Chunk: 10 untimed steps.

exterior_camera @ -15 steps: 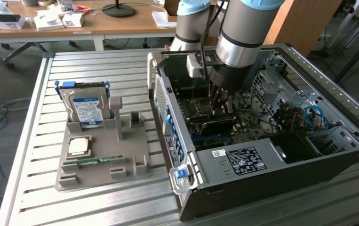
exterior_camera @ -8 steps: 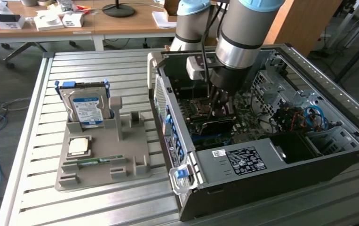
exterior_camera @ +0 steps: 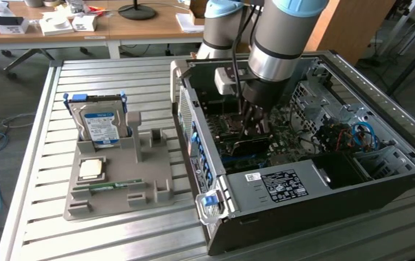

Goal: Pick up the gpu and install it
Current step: 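Press down on the gpu until it lock into place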

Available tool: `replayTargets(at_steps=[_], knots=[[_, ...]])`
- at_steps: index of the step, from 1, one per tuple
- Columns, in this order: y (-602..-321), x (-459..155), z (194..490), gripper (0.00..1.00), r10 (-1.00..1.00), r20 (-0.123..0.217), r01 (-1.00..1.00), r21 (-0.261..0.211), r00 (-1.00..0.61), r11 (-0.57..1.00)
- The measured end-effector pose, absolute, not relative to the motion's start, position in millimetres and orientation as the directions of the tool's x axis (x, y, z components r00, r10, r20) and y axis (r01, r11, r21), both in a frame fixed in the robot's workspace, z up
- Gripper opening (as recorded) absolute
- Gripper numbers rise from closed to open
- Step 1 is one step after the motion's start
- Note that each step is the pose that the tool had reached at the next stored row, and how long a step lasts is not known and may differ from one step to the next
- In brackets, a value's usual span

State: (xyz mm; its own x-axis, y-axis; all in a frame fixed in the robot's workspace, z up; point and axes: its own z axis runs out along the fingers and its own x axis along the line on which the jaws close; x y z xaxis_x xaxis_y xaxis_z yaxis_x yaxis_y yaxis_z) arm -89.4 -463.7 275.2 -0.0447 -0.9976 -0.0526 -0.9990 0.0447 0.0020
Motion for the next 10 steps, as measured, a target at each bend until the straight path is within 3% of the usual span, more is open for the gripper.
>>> replayTargets(at_steps=[10], knots=[[-463.7,-90.2,272.4,0.11,-0.998,-0.053,-0.999,0.002,-0.042,0.042]])
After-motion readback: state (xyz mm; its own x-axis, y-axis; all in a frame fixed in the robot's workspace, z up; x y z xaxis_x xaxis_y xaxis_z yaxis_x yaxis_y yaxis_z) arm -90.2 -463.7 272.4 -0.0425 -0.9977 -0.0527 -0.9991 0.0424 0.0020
